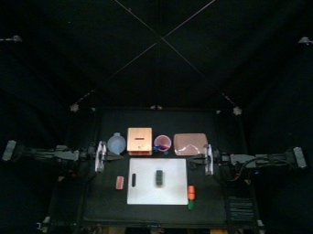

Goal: Cut the sushi into 4 pieces with the knife
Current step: Pick up the knife at its handle with right hand

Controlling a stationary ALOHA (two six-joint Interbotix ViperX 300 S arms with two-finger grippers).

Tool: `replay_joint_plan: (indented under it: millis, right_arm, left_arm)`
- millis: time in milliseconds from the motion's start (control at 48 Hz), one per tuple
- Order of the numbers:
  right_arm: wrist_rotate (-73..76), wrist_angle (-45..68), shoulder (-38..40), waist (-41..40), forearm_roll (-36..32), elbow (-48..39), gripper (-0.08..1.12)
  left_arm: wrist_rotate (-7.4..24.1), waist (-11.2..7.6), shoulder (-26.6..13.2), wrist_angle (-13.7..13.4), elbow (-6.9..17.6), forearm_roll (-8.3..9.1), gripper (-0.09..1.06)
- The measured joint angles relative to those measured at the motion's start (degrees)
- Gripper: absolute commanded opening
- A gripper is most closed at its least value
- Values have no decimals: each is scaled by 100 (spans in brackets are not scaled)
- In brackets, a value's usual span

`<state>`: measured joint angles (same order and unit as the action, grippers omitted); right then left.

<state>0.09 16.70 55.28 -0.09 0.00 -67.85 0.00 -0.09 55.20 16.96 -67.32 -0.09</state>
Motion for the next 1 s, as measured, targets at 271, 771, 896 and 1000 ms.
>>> replay_joint_plan:
  millis: [271,771,896,1000]
  right_arm:
    - [105,-176,-536,-352,483,729,10]
    - [123,-3823,-3085,-1239,914,3700,104]
    - [105,-4641,-3533,-1362,738,4148,105]
    - [79,-5273,-3920,-1415,536,4474,102]
  left_arm:
    - [-18,-26,-633,246,-105,-9,10]
    - [9,-185,-1696,1292,-105,62,48]
    - [9,-193,-1705,1292,-97,62,48]
    - [9,-193,-1705,1292,-105,62,48]
